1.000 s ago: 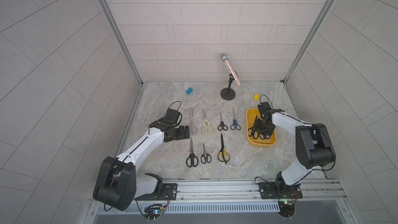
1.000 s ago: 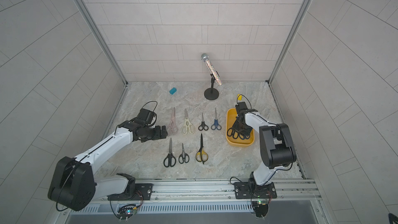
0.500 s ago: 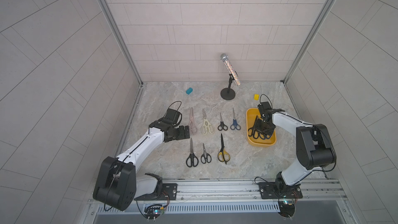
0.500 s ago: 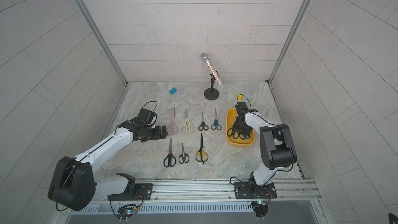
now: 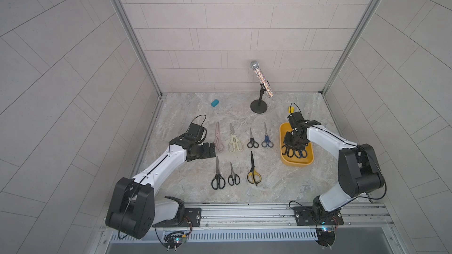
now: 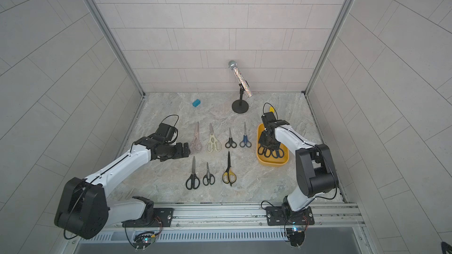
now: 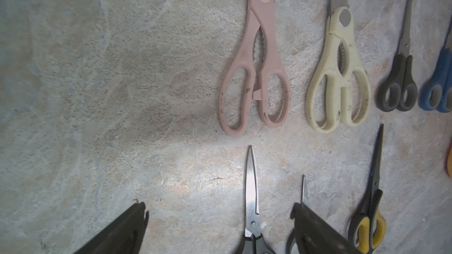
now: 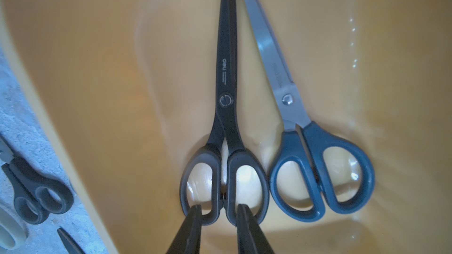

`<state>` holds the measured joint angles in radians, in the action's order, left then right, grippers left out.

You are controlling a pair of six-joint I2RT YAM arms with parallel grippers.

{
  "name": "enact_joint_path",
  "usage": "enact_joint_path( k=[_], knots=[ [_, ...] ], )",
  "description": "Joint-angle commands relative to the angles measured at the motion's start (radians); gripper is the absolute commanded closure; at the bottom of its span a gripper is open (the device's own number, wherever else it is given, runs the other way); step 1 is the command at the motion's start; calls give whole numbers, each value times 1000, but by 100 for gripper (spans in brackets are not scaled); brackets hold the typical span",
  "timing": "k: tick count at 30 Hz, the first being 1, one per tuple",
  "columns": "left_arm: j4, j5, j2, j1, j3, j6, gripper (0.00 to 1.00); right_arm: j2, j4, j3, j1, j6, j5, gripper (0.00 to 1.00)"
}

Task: Take the scissors out of the storage box
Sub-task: Pick up the scissors from the storage box.

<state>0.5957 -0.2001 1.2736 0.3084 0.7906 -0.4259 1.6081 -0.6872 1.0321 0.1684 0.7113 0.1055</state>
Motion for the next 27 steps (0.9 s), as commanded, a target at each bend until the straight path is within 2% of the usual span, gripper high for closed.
enact_joint_path(
  k=[1, 13, 21, 27],
  knots=[
    [15, 17, -16, 1, -13, 19, 0, 41, 4, -24, -1, -4, -10, 70],
    [30, 16, -17, 0, -14, 17, 0, 121, 56, -26, -1, -74, -37, 71],
    [29, 19, -25, 0, -17, 8, 0, 175, 72, -10, 3, -97, -10, 72],
    [29, 21, -28, -5, -17, 8, 0, 167, 67, -3, 2, -104, 12, 85]
  ],
)
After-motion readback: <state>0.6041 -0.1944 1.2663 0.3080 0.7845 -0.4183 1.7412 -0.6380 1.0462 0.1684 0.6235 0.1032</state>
